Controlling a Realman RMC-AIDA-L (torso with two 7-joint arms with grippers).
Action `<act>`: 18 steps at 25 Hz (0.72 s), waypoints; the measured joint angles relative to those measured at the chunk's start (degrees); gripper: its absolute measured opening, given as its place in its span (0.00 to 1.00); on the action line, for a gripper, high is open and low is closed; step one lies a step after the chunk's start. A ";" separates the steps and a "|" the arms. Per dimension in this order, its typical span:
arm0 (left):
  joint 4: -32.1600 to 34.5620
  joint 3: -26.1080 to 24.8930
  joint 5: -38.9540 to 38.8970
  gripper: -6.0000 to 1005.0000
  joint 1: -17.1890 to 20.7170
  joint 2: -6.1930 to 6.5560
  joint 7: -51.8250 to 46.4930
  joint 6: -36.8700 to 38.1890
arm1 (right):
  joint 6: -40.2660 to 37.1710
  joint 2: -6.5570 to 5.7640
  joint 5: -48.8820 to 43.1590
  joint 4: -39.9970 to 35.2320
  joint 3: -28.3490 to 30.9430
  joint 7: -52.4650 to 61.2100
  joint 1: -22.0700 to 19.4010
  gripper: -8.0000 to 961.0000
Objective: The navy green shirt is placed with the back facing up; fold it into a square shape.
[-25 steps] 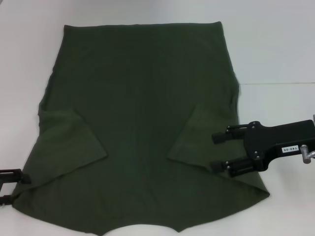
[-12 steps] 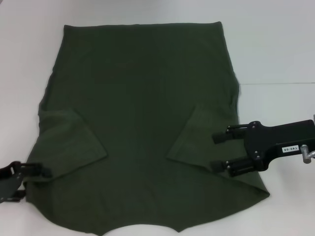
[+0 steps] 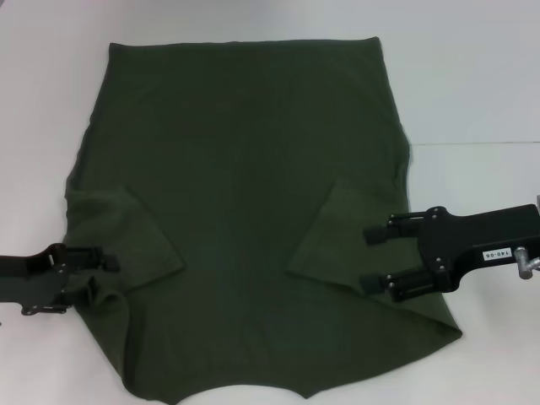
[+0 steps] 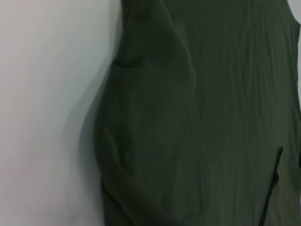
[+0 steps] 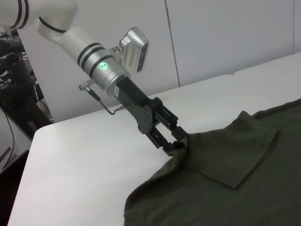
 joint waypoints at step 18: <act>0.26 -0.17 0.08 0.78 1.70 -0.14 -0.57 -0.45 | 0.67 0.00 -0.10 -0.02 -0.09 0.00 0.57 0.94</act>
